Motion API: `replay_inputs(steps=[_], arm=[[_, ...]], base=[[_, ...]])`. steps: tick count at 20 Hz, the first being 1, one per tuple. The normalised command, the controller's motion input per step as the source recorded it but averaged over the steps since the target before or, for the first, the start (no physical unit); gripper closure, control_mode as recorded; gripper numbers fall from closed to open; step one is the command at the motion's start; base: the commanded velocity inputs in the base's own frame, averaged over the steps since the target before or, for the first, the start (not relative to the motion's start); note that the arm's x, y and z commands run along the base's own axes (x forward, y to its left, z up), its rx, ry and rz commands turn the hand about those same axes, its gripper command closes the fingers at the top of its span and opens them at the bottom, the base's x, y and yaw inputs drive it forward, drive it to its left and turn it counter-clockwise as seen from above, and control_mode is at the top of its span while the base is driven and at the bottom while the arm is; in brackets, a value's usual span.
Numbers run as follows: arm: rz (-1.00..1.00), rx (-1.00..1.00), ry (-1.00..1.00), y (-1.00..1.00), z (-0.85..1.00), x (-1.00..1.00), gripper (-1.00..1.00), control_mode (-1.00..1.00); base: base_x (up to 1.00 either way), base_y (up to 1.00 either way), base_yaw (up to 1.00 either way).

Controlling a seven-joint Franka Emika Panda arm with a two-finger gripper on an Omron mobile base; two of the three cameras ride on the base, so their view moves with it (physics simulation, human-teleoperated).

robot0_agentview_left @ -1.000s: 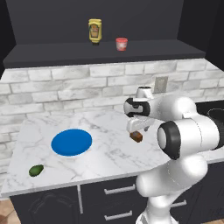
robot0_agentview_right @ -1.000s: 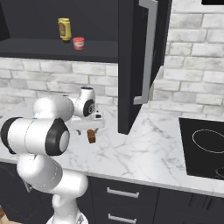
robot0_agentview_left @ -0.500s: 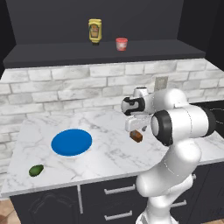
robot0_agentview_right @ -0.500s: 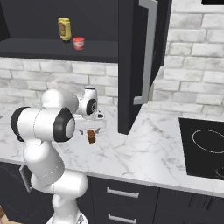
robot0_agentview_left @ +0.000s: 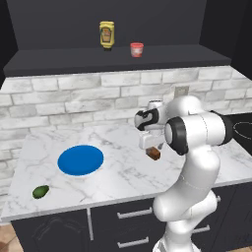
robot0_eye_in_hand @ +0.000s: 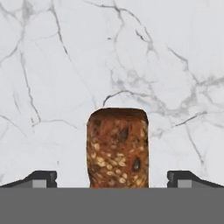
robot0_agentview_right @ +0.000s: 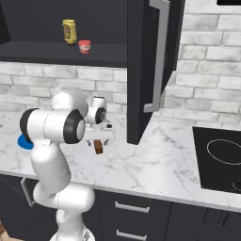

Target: Pick the avocado and bread from the counter and place them on the plate. Then pick the jam from the cabinet and place it next to the plate. Lastly close the cabinet door.

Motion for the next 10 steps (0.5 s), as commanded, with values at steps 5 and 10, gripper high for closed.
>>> replay_inputs(steps=[5, 10], arm=[[0.03, 0.0, 0.0, 0.0, -0.18, 0.0, -1.0, -1.0], [0.03, -0.01, 0.0, 0.0, -0.25, 0.0, -1.0, -1.0]], base=[[0.0, 0.0, 0.0], [0.0, 0.0, 0.0]])
